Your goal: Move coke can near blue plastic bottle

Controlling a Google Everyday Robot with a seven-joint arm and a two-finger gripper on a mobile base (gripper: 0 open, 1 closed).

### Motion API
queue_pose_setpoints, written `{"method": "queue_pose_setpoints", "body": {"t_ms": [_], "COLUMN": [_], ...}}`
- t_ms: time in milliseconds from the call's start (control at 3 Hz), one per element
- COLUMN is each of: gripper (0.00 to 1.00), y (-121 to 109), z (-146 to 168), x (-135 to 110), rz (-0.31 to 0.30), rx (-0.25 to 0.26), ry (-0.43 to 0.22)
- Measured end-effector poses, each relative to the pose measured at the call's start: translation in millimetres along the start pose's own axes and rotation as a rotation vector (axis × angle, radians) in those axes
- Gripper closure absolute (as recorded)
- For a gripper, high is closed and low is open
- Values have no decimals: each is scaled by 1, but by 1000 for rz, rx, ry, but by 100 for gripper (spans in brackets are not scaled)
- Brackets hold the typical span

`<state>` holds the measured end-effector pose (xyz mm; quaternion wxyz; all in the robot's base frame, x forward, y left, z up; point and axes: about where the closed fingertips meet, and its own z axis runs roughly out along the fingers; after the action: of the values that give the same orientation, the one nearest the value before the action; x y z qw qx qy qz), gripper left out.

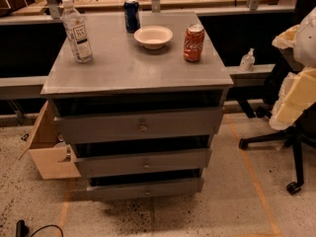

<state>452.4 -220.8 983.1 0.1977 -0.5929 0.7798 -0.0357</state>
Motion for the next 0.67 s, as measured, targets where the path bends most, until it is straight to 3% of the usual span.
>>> {"method": "queue_pose_setpoints", "body": {"t_ms": [333, 667], "gripper": [0, 0], "y": [-33, -60], "z": [12, 47], "x": [9, 13], "rz": [71, 176], "rx": [40, 39], "ry": [-129, -304]}}
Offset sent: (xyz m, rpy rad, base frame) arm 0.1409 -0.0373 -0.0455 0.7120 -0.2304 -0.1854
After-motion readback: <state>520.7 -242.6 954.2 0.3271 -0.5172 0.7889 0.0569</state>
